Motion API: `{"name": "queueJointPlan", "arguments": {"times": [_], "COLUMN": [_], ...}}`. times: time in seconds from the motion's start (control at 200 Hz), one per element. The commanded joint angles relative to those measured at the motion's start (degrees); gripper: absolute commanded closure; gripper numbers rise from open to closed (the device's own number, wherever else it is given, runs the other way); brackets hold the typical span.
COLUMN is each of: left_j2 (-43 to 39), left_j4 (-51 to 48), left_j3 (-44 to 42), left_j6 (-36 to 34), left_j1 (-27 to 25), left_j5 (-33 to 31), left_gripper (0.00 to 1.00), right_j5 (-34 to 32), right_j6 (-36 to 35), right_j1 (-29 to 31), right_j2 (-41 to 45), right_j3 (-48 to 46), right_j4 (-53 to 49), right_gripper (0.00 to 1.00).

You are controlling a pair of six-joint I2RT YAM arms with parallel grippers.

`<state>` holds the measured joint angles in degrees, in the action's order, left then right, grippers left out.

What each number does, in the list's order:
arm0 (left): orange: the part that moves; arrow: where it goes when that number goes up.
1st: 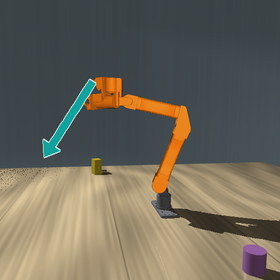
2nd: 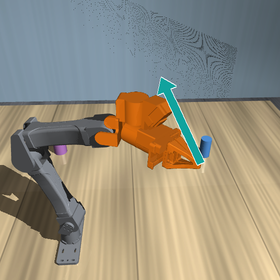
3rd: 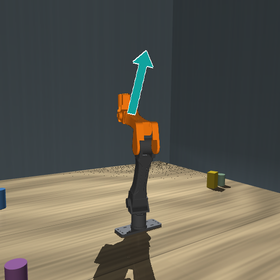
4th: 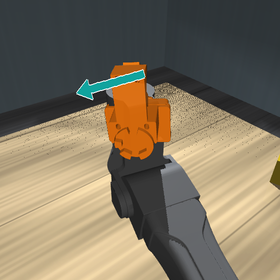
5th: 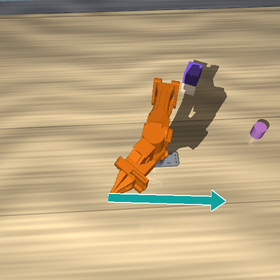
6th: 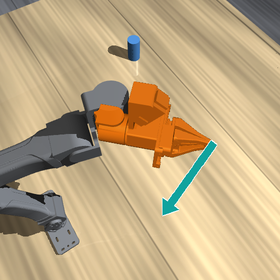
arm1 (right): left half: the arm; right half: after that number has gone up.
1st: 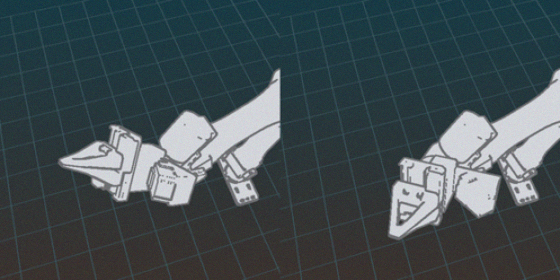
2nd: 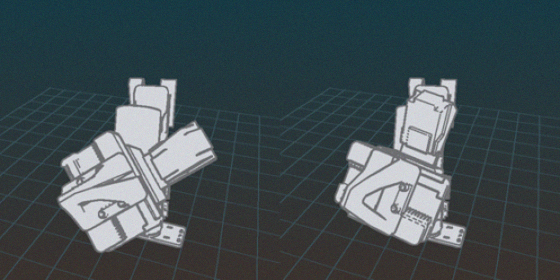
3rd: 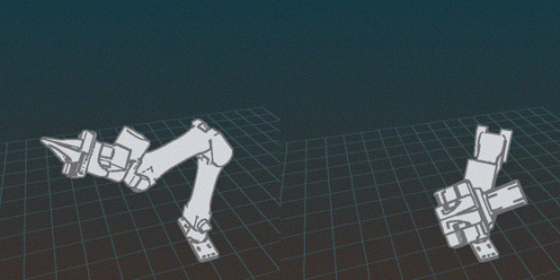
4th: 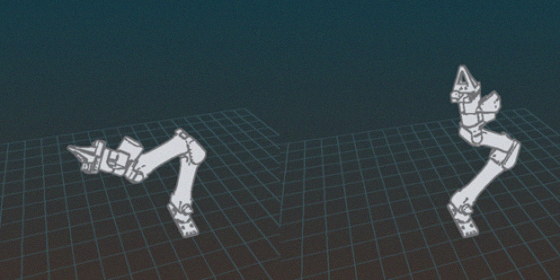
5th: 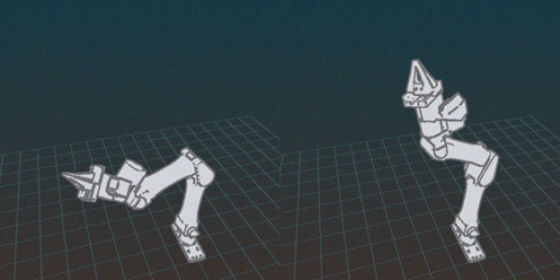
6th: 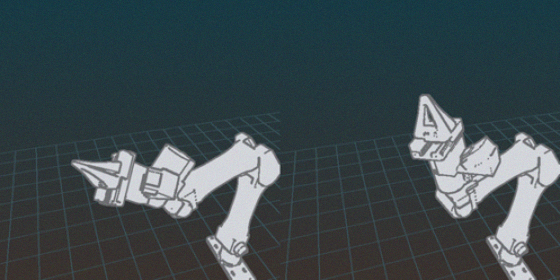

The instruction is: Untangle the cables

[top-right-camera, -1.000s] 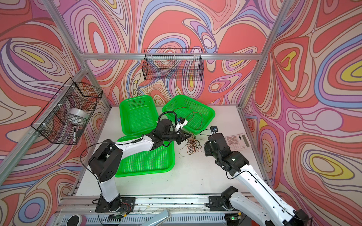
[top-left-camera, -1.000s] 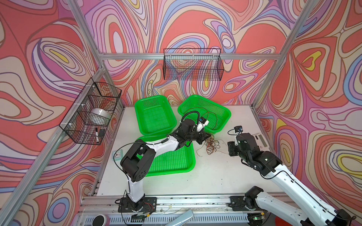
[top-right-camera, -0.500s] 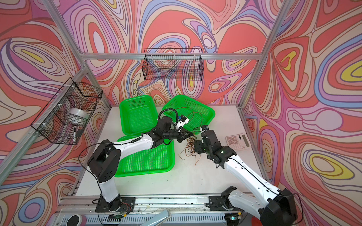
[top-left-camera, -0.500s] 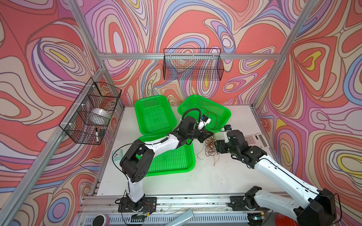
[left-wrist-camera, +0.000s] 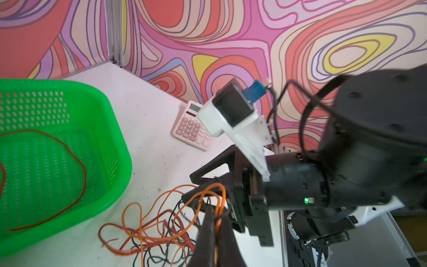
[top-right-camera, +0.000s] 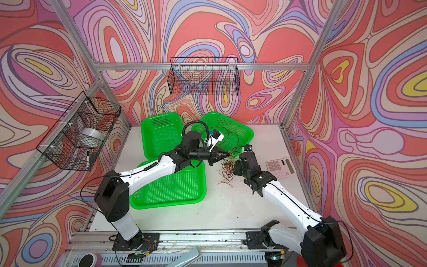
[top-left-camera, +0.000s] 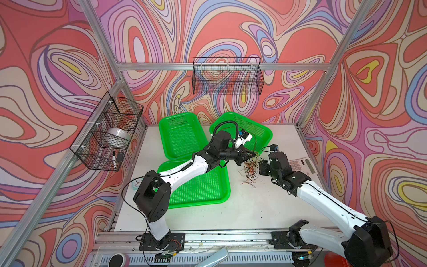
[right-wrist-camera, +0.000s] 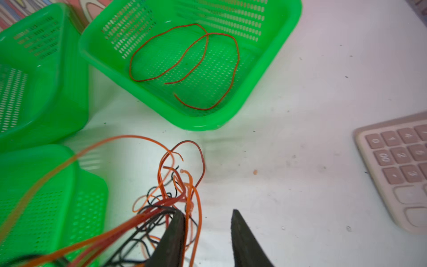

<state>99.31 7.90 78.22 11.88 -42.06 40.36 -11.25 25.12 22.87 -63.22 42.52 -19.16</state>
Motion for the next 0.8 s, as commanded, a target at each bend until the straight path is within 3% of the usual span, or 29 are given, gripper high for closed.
{"name": "queueJointPlan", "arguments": {"times": [0.0, 0.14, 0.22, 0.33, 0.451, 0.551, 0.651, 0.796], "left_j2": [-2.5, -1.76, -1.16, 0.02, 0.86, 1.8, 2.35, 2.65], "left_j4": [-3.05, -3.78, -3.11, -2.88, -2.97, -4.14, -5.05, -5.71], "left_j3": [3.01, 3.61, 3.67, 4.43, 4.93, 5.26, 5.28, 5.36], "left_j6": [-1.52, -1.61, -1.07, -0.89, -1.13, -1.96, -2.48, -2.91], "left_j1": [-0.1, 0.56, 0.93, 1.11, 1.11, 1.25, 1.66, 1.9], "left_j5": [4.13, 4.2, 4.38, 4.62, 4.38, 3.77, 3.11, 3.21], "left_gripper": [1.0, 1.0, 1.0, 1.0, 1.0, 1.0, 1.0, 1.0], "right_j5": [1.1, 0.92, 0.35, 2.4, -2.07, -0.73, -3.53, -4.97], "right_j6": [3.85, 2.43, 1.08, -1.93, -3.96, -5.99, -6.05, -6.2], "right_j1": [-5.34, -8.43, -8.72, -8.7, -8.72, -8.71, -8.72, -8.7], "right_j2": [3.75, 8.6, 10.43, 11.78, 14.58, 18.18, 19.08, 16.35], "right_j3": [-3.26, -3.51, -2.68, -1.41, 0.09, 0.45, 1.54, 2.95], "right_j4": [0.01, -2.19, -3.93, -6.39, -10.81, -10.03, -11.74, -14.2], "right_gripper": [0.76, 0.89, 0.92, 0.89, 0.91, 0.91, 0.91, 0.78]}}
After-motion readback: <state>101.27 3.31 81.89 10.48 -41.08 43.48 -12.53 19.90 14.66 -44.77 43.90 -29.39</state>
